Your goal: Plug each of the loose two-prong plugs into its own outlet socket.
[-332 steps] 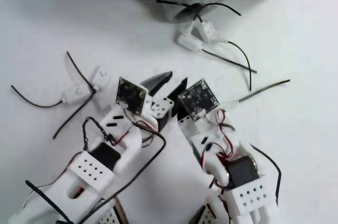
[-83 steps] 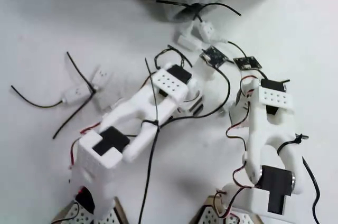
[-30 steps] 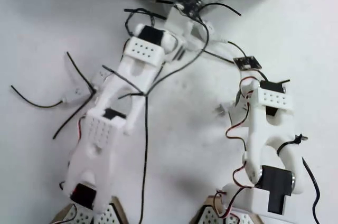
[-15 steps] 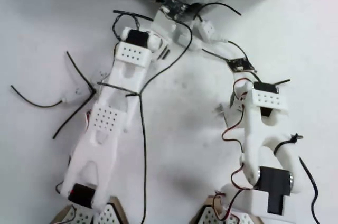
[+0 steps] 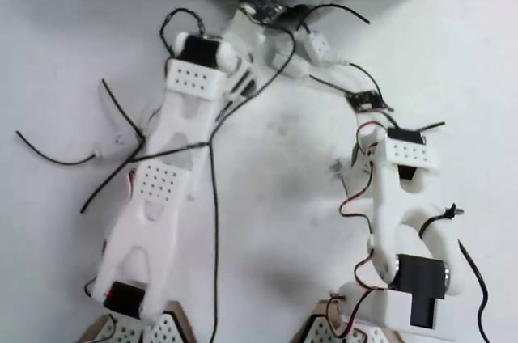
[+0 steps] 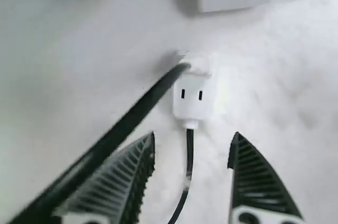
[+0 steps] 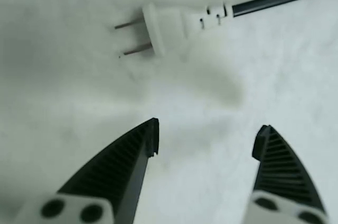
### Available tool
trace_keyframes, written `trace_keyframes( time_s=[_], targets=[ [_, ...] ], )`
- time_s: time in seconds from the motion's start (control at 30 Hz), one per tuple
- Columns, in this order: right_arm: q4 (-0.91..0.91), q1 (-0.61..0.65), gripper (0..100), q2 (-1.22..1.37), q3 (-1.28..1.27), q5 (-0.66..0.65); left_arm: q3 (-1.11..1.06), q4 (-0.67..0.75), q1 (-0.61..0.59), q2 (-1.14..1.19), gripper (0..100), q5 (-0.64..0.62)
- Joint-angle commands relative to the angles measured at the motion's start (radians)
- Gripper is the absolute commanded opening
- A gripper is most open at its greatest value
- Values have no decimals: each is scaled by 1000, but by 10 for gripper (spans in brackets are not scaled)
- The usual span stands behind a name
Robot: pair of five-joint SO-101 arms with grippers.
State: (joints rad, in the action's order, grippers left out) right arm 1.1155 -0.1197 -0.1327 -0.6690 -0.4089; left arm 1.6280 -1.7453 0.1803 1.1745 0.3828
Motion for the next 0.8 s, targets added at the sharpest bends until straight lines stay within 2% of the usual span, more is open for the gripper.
trace_keyframes(
  time_s=[0.0,0.3,0.4,0.67,0.77],
  targets=[
    [-42,4,286,-2,-9,6,40,-46,-67,-160,230,6],
    [-45,5,286,-2,-18,8,34,-46,-364,-239,230,-25],
    [-82,5,286,-2,-41,8,-28,-46,-455,-249,233,-11],
    [-101,5,286,-2,-51,8,-265,-46,-568,-251,234,35],
    [-101,5,286,-2,-51,8,-362,-46,-570,-251,234,110]
  ],
)
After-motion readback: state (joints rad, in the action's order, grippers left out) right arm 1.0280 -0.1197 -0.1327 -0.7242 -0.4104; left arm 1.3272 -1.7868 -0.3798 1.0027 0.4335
